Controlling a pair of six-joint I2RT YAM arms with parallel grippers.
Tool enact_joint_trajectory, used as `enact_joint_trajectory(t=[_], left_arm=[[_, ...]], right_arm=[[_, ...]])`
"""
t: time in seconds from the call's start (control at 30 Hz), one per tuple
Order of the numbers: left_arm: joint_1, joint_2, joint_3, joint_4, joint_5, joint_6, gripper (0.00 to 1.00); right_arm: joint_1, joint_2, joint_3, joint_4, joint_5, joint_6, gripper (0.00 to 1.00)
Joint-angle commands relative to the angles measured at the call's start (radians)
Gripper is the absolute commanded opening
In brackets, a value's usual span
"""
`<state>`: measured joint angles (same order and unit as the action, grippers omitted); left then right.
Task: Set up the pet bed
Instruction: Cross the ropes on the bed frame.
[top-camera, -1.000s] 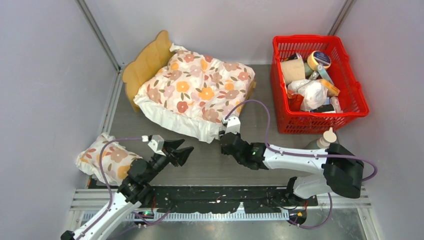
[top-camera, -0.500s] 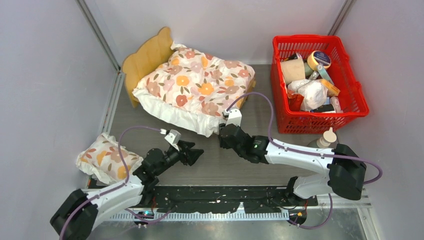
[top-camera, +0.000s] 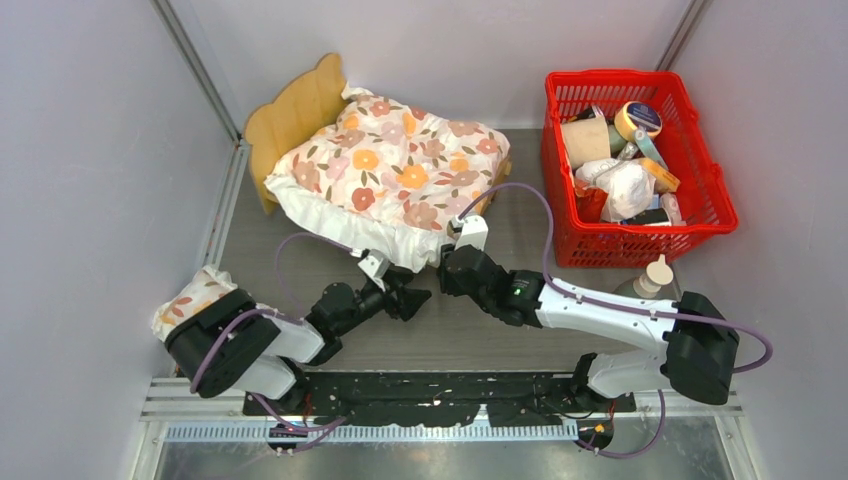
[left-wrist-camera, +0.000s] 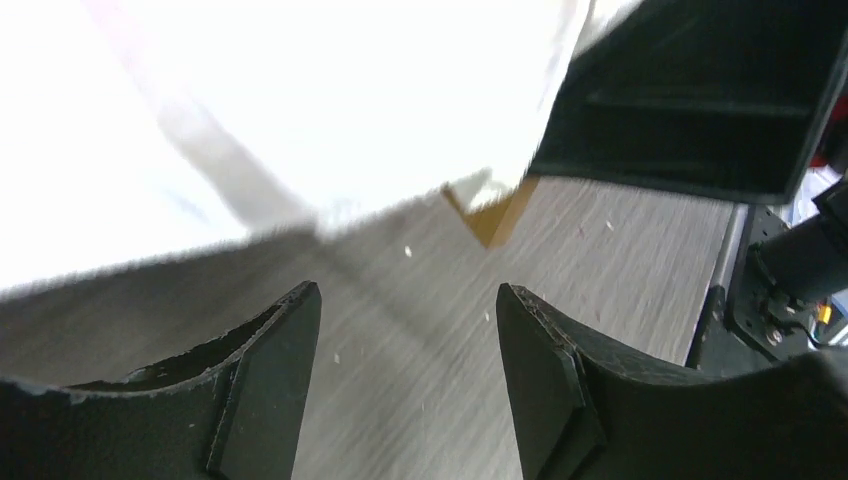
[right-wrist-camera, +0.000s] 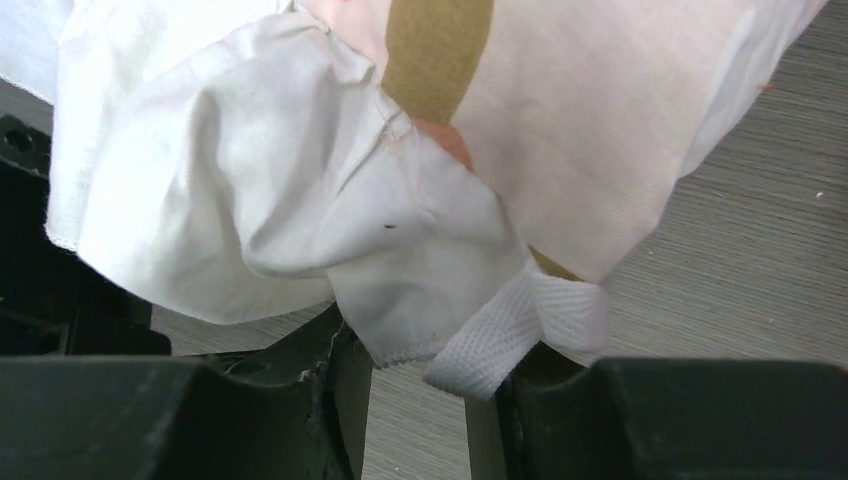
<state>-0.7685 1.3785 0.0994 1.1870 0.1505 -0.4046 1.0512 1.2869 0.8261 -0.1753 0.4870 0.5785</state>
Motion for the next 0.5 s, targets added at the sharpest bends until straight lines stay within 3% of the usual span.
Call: enact_joint_trajectory(t=[0.0,0.23,0.47], left_arm=[[-0.016,0.089,0.077,0.216,-0.034,0.082,0.69],[-0.020,0.191,0.094,0.302,-0.136,0.095,0.70],[-0.020,0.229,0.137,0.302,-0.132,0.125,0.65]], right_arm=[[0.002,-0.105,0.051,0.279,-0.037,0.112,0.05],[0.003,-0.109,0.045,0.287,-0.048,0.114,0.05],[0.003,-0.117,0.030,0.308,-0.053,0.118,0.05]])
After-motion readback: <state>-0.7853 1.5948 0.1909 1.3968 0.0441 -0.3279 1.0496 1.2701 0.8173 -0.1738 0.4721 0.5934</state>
